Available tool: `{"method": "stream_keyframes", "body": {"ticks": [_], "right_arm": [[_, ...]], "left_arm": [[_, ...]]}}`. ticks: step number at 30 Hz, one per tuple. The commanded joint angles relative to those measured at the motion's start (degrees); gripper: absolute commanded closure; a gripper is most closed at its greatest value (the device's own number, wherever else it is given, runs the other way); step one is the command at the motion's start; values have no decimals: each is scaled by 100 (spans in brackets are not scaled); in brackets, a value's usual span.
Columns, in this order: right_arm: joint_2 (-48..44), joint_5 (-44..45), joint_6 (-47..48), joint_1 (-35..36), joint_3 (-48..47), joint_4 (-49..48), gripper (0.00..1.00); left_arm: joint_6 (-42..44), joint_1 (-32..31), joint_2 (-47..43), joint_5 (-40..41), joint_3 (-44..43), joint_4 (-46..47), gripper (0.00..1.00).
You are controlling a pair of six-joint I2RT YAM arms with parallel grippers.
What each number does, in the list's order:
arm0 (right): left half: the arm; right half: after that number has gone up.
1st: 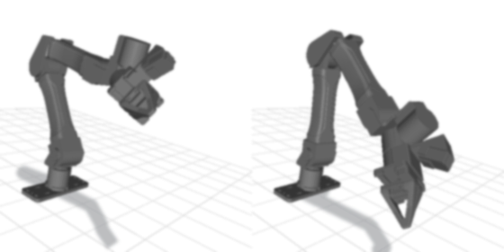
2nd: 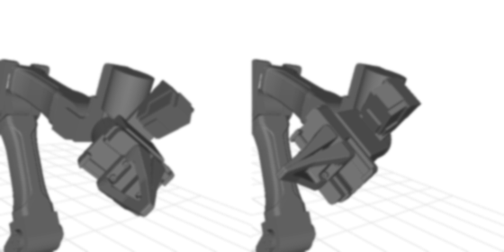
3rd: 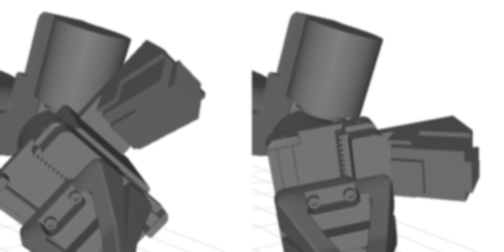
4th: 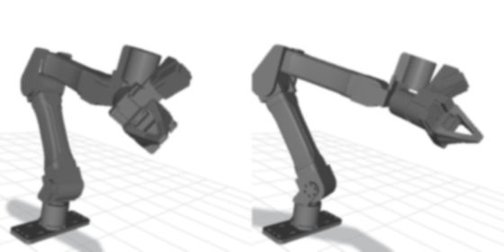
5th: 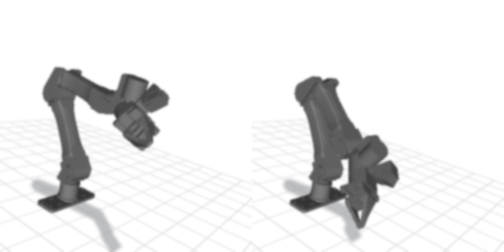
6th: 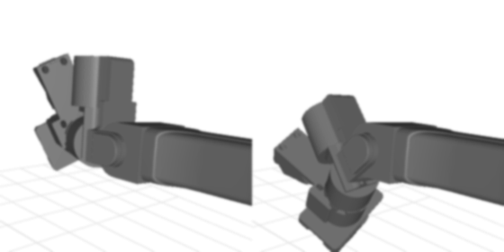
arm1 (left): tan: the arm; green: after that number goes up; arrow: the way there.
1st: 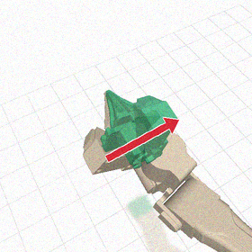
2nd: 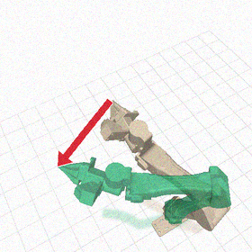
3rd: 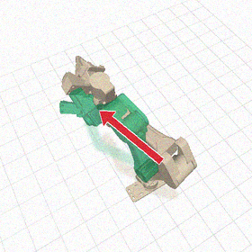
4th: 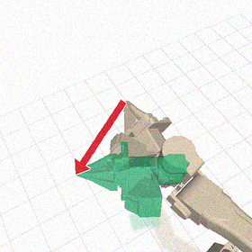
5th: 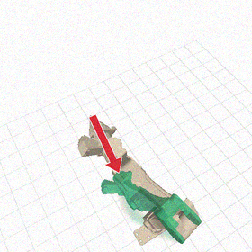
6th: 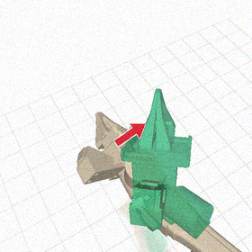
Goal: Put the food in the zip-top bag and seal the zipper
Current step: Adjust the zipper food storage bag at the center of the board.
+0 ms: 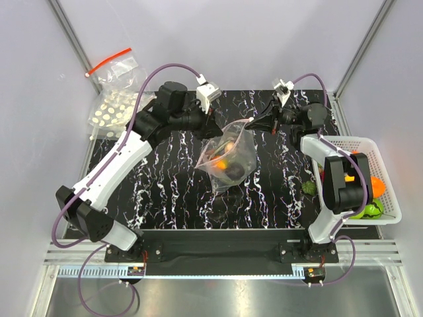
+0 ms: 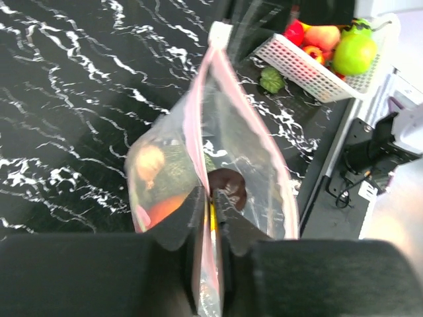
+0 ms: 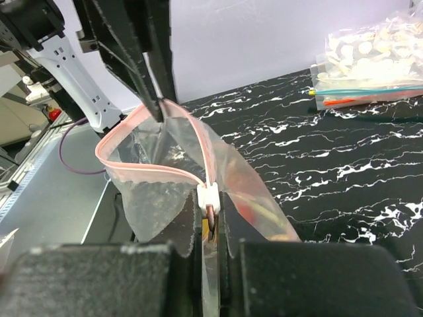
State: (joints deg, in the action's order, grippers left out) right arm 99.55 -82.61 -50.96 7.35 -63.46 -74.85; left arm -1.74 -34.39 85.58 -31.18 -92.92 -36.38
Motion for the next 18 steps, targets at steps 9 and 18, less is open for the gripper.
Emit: {"method": "stream_keyframes", "body": {"ticks": [9, 18], "right_arm": [[-1119, 298, 5, 47, 474, -648, 100], [-3309, 2407, 5378, 855, 211, 7379, 100]], "left_arm": [[-169, 64, -270, 455, -200, 307, 43], [-310, 38, -314, 200, -525, 430, 30]]}}
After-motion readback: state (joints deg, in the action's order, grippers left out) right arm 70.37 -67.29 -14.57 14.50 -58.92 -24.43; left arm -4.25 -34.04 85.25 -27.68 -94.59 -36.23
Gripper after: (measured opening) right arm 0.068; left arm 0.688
